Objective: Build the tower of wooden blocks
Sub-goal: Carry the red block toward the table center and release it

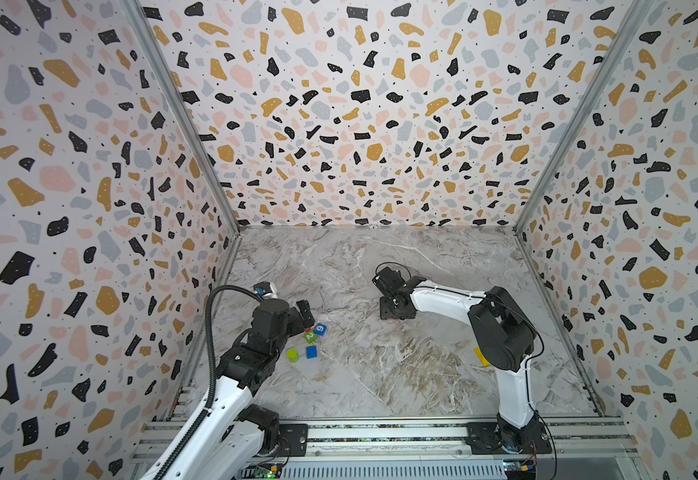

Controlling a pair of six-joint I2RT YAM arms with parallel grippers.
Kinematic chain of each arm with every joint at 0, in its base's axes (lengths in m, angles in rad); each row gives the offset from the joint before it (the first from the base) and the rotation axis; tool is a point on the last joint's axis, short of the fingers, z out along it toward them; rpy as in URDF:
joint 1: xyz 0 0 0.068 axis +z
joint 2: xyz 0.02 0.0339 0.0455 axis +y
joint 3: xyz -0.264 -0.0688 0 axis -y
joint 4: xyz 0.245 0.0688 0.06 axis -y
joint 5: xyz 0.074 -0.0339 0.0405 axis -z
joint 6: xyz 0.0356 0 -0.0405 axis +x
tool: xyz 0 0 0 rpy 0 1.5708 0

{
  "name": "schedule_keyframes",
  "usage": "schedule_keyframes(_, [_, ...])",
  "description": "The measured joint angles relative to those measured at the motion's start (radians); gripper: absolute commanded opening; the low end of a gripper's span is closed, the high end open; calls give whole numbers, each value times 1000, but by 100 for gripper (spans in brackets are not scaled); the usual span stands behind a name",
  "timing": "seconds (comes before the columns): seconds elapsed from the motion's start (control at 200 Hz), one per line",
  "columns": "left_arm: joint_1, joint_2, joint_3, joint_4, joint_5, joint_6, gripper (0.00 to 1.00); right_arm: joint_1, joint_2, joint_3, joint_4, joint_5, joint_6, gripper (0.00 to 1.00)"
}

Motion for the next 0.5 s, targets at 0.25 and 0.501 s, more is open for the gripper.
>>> schedule_keyframes(0.25, [0, -7, 0, 0, 2, 0, 100, 0, 18, 27, -3, 0, 15, 50])
schedule_keyframes(0.501, [0, -22, 0, 0, 2, 0, 100, 0, 25, 42, -11, 7, 18, 62])
